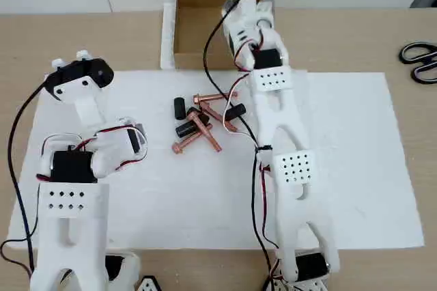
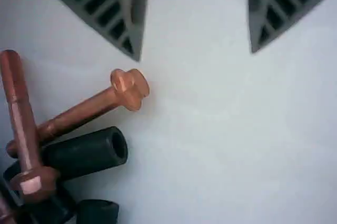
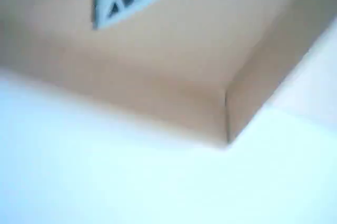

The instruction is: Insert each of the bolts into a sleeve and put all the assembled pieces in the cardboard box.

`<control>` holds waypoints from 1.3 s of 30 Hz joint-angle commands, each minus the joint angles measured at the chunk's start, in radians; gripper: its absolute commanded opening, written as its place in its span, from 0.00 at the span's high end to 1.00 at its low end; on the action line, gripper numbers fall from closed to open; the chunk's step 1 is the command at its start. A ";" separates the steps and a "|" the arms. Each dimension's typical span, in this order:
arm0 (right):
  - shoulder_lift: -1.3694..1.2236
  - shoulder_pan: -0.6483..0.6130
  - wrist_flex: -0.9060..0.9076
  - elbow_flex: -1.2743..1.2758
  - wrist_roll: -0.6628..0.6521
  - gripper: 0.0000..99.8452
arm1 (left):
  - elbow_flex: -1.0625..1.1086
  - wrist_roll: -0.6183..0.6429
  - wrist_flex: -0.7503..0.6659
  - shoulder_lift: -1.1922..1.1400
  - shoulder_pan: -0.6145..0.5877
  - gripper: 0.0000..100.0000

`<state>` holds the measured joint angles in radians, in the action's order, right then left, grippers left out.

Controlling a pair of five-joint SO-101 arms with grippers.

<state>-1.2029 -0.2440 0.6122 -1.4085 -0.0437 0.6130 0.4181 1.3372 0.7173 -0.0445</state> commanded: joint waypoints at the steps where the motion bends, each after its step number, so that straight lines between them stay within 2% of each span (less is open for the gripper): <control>1: 0.035 0.004 0.318 -0.287 0.034 0.71 | -0.010 -0.005 -0.003 -0.002 0.002 0.87; 8: 0.242 0.008 0.918 -0.269 0.084 0.71 | -0.005 -0.002 -0.002 -0.003 0.002 0.87; 12: 0.295 -0.005 1.121 -0.270 0.087 0.71 | -0.005 -0.002 0.002 -0.003 0.002 0.87; 16: 0.298 0.015 1.141 -0.259 0.080 0.71 | -0.004 -0.002 0.002 -0.003 0.000 0.87; 23: 0.357 0.022 1.145 -0.063 0.078 0.71 | -0.004 -0.002 0.026 -0.002 -0.002 0.87; 31: 0.831 -0.012 1.138 0.442 0.057 0.71 | -0.004 -0.005 0.046 -0.002 -0.002 0.87; 35: 1.052 -0.062 1.136 0.779 -0.066 0.71 | -0.004 -0.002 0.046 -0.002 -0.002 0.87; 39: 1.156 -0.110 1.130 1.077 -0.367 0.71 | 0.002 0.012 0.046 -0.002 -0.003 0.87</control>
<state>-0.1488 -0.3314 1.7354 -0.5309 -0.1987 0.6130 0.4181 1.3802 0.7142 -0.0445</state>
